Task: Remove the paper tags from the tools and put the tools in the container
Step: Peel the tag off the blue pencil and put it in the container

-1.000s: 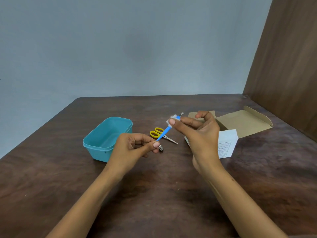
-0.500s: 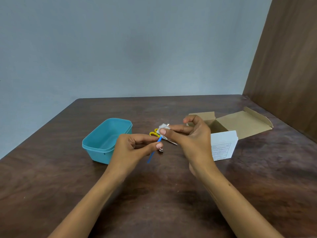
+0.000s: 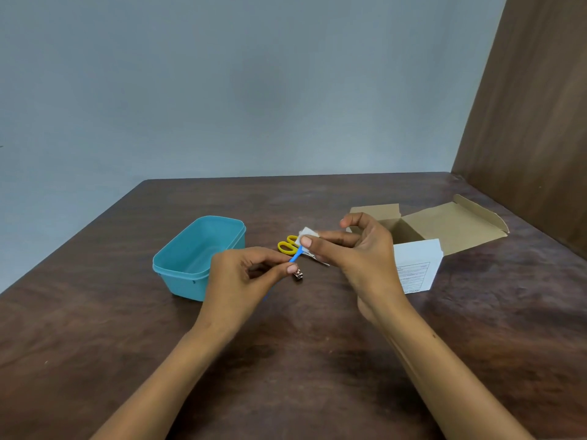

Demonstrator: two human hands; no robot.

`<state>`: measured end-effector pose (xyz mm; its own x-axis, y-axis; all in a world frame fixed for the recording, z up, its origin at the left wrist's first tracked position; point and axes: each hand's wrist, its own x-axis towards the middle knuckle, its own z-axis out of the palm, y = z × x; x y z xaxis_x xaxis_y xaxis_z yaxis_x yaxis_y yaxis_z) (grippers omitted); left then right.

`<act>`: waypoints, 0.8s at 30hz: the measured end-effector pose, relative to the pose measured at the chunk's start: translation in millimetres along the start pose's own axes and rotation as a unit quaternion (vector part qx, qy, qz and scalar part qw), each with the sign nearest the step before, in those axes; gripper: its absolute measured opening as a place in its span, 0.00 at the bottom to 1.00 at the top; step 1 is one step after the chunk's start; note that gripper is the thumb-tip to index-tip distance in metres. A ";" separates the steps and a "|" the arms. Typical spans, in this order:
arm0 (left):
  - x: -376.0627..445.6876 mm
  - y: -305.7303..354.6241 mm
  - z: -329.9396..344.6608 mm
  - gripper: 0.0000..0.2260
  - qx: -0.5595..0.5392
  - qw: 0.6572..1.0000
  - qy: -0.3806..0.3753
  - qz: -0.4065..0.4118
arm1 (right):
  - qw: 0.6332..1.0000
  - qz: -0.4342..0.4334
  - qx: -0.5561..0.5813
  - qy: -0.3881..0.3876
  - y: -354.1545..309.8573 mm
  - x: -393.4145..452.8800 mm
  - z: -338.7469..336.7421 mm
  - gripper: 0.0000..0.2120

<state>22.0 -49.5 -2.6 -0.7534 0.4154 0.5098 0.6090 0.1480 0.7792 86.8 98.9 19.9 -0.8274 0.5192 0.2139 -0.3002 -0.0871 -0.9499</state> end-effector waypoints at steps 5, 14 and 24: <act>0.1 -1.0 -0.3 0.06 0.029 0.999 0.006 0.032 | 0.999 -0.025 -0.013 0.016 -1.0 0.0 -0.9 0.24; 0.6 -2.0 -4.1 0.08 0.101 0.989 0.017 0.108 | 0.995 -0.057 -0.081 -0.016 8.1 3.4 -3.9 0.23; -0.9 -4.4 -0.9 0.04 0.073 0.995 0.020 0.062 | 0.994 -0.095 -0.028 0.044 4.0 11.9 -12.2 0.21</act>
<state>19.7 -51.4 -6.2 -0.6776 0.4025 0.6155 0.7253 0.2274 0.6498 81.6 115.1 15.8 -0.7127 0.5951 0.3714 -0.4173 0.0658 -0.9064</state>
